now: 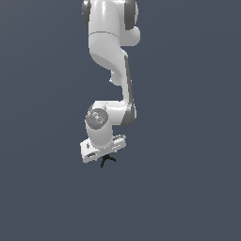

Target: Pick up the object and move it to a goal position.

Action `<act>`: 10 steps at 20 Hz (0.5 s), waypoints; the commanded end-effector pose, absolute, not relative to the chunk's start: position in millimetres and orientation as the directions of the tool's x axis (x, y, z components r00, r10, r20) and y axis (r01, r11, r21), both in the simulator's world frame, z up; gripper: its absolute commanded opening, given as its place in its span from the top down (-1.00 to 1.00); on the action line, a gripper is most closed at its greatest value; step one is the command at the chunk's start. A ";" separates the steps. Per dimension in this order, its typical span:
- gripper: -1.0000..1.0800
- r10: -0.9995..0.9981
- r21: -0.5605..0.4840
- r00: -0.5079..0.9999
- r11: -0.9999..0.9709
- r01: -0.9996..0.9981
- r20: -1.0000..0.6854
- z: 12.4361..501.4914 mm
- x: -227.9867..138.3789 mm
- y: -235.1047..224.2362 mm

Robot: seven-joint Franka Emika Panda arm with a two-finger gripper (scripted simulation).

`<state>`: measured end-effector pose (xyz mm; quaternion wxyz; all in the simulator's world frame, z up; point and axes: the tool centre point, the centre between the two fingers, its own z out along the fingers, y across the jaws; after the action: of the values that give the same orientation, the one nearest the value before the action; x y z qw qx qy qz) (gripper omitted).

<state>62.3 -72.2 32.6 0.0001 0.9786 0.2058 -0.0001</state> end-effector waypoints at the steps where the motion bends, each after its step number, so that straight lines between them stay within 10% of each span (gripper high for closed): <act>1: -0.92 0.404 0.000 0.915 -0.915 0.404 0.000 20.8 62.0 -72.2; 7: -0.92 0.404 0.000 0.915 -0.915 0.404 0.000 13.6 63.4 -72.4; 8: 1.00 0.404 0.000 0.915 -0.915 0.404 0.000 13.6 63.4 -72.4; 10: 1.00 0.404 0.000 0.915 -0.915 0.404 0.000 13.6 63.4 -72.4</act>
<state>63.0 -72.5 13.5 -0.0001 0.9784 0.2065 -0.0004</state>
